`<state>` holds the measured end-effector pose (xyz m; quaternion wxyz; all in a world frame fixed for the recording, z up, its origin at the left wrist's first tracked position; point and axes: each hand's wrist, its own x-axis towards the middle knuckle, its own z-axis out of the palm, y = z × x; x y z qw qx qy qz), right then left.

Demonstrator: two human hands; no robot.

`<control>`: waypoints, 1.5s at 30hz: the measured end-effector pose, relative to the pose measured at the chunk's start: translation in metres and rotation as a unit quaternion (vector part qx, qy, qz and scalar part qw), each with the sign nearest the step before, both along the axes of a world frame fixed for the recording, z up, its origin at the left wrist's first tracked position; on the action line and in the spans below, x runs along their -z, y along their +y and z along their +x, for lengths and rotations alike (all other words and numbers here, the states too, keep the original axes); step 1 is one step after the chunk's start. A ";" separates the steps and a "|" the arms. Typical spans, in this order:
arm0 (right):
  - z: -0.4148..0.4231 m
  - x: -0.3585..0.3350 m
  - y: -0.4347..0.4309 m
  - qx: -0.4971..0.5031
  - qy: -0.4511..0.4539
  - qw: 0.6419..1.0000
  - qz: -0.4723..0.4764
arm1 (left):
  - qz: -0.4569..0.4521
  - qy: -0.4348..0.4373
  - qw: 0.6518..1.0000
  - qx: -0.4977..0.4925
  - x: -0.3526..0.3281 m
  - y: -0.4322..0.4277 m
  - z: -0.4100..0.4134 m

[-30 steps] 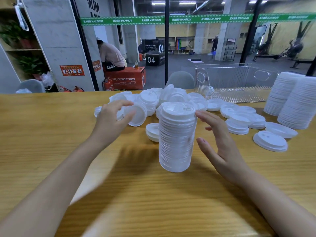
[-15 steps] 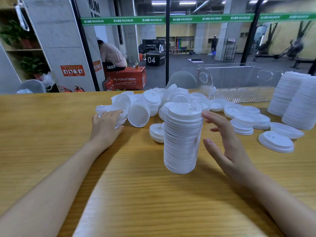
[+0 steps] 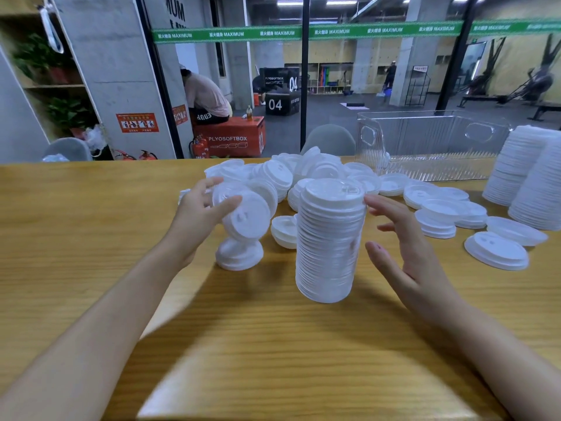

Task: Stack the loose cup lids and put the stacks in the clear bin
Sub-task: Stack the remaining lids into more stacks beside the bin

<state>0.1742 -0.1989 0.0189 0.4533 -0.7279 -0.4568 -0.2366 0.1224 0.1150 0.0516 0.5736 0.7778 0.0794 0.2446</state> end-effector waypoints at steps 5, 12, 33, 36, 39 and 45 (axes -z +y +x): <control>-0.001 0.001 0.000 0.004 0.009 1.000 0.002 | 0.167 0.092 0.979 -0.075 0.014 0.003 0.003; -0.001 0.000 0.000 0.003 0.012 1.000 0.002 | 0.257 -0.023 0.966 -0.013 0.009 0.001 -0.011; -0.001 0.000 0.000 -0.001 0.011 1.000 0.004 | 0.291 0.017 0.954 0.073 0.013 0.011 -0.013; -0.001 0.000 0.000 -0.002 0.012 1.000 0.005 | 0.278 -0.018 0.958 0.067 0.009 0.008 -0.013; -0.001 0.001 0.000 -0.004 0.009 1.000 0.006 | 0.250 -0.031 0.967 0.046 0.004 0.003 -0.015; -0.001 0.001 0.000 -0.003 0.010 1.000 0.006 | 0.186 -0.059 0.981 0.010 -0.003 -0.009 -0.016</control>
